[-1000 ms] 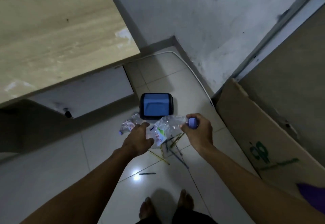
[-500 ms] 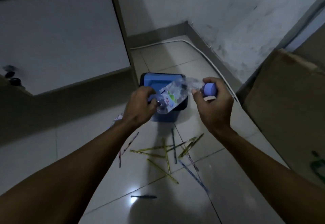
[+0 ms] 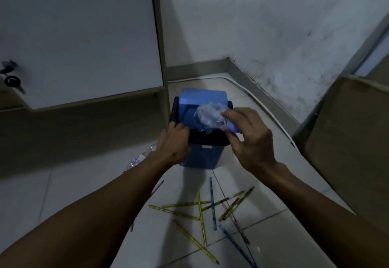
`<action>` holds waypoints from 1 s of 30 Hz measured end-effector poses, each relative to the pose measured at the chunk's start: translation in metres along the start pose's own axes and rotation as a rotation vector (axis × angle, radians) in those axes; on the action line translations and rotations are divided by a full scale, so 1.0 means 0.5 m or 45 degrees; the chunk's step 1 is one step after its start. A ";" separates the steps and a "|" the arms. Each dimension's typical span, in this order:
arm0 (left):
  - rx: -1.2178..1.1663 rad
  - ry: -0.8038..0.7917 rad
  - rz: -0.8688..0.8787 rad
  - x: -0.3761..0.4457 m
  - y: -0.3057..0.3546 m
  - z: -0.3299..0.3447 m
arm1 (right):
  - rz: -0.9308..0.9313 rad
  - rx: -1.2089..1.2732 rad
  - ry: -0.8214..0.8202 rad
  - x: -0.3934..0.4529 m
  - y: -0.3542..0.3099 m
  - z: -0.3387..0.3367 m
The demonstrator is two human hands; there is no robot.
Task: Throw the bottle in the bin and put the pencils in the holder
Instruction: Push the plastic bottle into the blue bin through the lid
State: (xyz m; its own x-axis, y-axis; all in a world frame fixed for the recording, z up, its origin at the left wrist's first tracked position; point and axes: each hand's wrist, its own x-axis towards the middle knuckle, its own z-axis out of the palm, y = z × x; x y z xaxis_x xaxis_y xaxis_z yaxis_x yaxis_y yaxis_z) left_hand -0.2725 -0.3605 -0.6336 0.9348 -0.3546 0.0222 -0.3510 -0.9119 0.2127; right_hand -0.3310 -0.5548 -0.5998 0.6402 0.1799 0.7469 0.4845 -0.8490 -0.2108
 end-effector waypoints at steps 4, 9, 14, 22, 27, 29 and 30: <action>0.140 -0.118 0.025 0.001 -0.004 0.004 | -0.052 -0.051 -0.067 0.001 0.004 0.021; 0.141 -0.197 0.007 0.011 0.000 -0.008 | 0.101 -0.096 -0.412 0.006 0.009 0.077; 0.144 -0.240 0.014 0.022 0.000 -0.007 | 0.331 -0.086 -0.822 0.033 0.011 0.124; 0.133 -0.236 0.033 0.037 -0.005 0.012 | 0.673 0.047 -1.171 0.084 0.042 0.189; 0.108 -0.238 0.033 0.036 -0.006 0.012 | 0.968 0.189 -1.116 0.111 0.041 0.218; 0.095 -0.239 0.039 0.033 -0.007 0.011 | 1.056 0.219 -1.113 0.117 0.043 0.224; 0.088 -0.240 0.042 0.032 -0.008 0.011 | 1.064 0.210 -1.130 0.120 0.041 0.224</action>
State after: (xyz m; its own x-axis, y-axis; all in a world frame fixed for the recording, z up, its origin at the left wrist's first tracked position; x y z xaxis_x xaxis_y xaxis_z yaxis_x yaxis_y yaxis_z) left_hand -0.2565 -0.3635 -0.6394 0.8982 -0.4108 -0.1566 -0.3901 -0.9090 0.1469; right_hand -0.2157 -0.5061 -0.6299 0.9421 -0.0584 -0.3301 -0.2404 -0.8040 -0.5439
